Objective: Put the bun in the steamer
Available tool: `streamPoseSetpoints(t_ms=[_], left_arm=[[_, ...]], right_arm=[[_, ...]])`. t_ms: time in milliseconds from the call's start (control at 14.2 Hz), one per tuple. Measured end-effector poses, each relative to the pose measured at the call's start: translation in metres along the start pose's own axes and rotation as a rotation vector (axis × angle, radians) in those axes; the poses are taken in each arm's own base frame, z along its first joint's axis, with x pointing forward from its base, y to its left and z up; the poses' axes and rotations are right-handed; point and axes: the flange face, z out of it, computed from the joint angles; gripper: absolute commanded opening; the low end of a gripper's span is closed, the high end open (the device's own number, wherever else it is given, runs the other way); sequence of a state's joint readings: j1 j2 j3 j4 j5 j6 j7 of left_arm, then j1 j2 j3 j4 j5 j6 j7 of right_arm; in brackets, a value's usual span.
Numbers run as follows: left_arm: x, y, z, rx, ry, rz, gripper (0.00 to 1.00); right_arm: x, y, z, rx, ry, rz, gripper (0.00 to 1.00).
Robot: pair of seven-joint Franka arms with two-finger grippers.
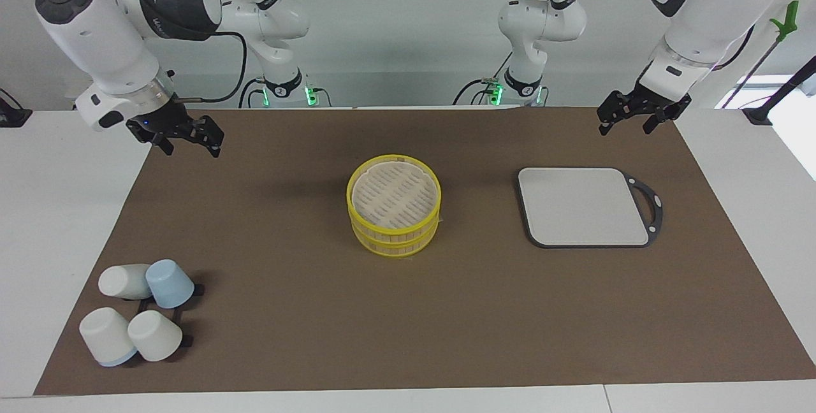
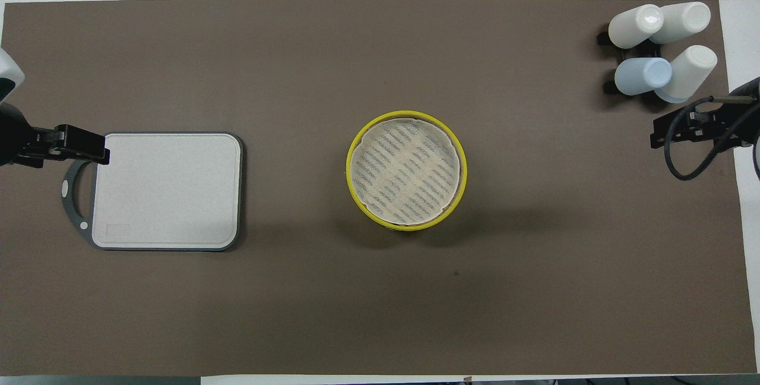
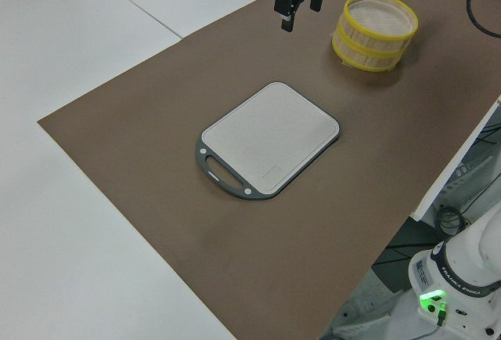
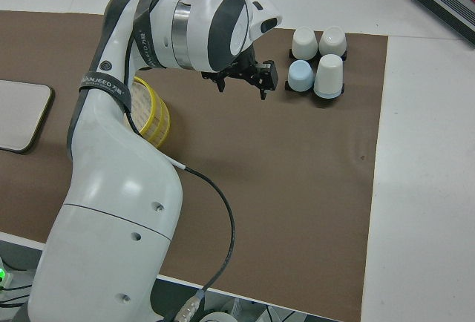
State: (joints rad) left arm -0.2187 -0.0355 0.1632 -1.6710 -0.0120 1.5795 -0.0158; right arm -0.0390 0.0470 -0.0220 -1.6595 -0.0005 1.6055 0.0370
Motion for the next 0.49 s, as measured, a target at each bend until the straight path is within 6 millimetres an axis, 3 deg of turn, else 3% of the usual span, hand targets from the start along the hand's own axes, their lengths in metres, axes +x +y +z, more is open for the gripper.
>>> streamPoseSetpoints(t_ms=[492], left_arm=[[0.0000,0.0002,0.0000,0.000,0.000,0.000,1.00]], right_arm=[[0.0000,0.0011,0.0000,0.000,0.000,-0.045,1.00]])
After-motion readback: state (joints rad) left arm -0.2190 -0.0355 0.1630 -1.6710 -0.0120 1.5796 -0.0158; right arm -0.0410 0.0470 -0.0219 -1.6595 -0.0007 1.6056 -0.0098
